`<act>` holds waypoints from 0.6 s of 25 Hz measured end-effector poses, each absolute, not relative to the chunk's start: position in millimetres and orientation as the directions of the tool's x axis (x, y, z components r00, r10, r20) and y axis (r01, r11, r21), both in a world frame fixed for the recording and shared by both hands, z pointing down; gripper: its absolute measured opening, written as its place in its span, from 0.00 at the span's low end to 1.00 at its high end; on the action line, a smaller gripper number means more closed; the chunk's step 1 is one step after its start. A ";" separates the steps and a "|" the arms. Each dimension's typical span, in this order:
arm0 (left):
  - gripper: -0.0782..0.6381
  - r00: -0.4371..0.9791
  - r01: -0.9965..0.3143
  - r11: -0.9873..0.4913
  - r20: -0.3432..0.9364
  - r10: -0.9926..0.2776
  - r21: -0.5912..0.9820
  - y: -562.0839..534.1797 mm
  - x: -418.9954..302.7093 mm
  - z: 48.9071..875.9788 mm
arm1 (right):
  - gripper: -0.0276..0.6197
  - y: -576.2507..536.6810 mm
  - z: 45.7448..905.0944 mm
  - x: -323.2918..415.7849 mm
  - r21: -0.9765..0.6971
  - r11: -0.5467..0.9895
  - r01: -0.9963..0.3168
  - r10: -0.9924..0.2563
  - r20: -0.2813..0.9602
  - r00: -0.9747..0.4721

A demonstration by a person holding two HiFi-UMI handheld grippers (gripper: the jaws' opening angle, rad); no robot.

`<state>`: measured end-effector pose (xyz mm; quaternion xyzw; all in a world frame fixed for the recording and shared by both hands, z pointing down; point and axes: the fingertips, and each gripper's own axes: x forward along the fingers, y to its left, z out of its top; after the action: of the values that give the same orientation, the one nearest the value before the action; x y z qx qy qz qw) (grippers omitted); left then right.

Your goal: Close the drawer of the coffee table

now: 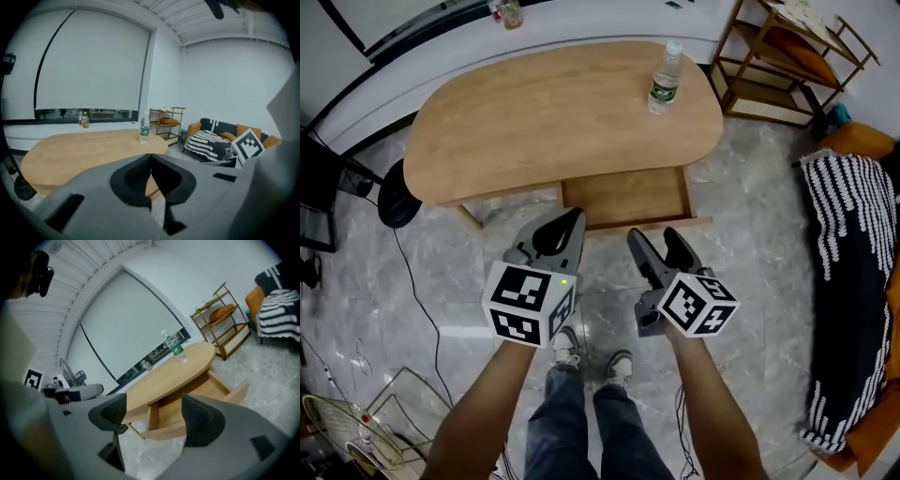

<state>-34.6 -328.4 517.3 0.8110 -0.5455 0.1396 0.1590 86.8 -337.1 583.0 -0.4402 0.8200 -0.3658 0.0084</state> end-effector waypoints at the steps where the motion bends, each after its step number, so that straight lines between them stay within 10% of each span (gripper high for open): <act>1: 0.12 0.359 -0.932 -0.347 0.403 -0.842 0.106 -327.1 -35.4 526.0 | 0.60 -336.6 593.8 85.0 -0.628 0.333 -0.703 -0.725 0.306 -0.617; 15: 0.12 0.299 -0.953 -0.289 0.441 -0.846 0.090 -307.7 -63.4 606.3 | 0.64 -351.6 723.4 74.9 -0.878 0.049 -0.476 -0.760 0.276 -0.588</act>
<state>-63.4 -307.7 606.3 0.7875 -0.5712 0.1563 0.1706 74.9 -351.6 723.4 -0.4341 0.7121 -0.5357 0.1326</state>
